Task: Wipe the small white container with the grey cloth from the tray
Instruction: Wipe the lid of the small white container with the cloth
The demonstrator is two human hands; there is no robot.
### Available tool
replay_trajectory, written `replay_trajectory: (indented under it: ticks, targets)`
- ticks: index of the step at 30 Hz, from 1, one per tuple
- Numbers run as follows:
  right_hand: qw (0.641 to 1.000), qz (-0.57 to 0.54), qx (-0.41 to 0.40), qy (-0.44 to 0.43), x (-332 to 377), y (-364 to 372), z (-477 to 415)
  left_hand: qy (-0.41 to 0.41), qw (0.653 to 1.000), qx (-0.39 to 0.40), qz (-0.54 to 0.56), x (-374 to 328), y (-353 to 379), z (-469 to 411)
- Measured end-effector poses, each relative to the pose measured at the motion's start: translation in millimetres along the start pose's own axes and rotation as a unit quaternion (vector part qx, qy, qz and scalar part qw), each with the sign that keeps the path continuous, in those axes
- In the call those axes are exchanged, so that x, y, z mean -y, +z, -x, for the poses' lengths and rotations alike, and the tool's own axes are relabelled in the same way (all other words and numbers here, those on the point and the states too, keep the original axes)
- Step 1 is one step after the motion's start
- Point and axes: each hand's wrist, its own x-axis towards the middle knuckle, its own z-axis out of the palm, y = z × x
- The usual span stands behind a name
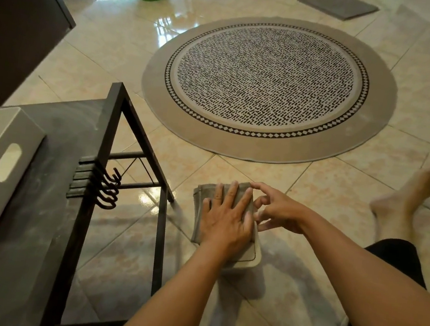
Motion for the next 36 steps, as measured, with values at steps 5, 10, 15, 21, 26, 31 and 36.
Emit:
replay_trajectory:
  ticks: [5,10,15,21,26,31,36]
  targets:
    - [1.0,-0.001,0.013,0.003,-1.6,-1.6,-4.6,-0.031,0.998,-0.041,0.024,28.5,3.4,1.8]
    - [1.0,0.002,0.013,0.005,1.3,1.5,-5.7,0.007,0.999,-0.033,0.013,9.9,9.5,0.6]
    - [1.0,0.005,-0.008,0.0,-1.0,3.4,-3.2,-0.067,0.995,-0.058,0.043,25.5,18.6,17.6]
    - [1.0,-0.006,-0.009,0.01,0.9,6.1,-2.0,-0.046,0.999,-0.014,0.017,-18.9,31.8,63.3]
    - [0.999,-0.041,-0.032,0.008,-4.8,4.7,5.1,-0.099,0.994,-0.016,0.045,-12.5,24.7,44.7]
    - [0.994,-0.091,-0.057,-0.004,-17.9,7.2,8.1,-0.114,0.992,-0.008,0.044,-20.4,32.4,72.8]
    - [0.984,-0.125,-0.123,-0.016,-33.5,13.7,20.1,-0.108,0.993,-0.011,0.048,-19.9,23.8,40.1]
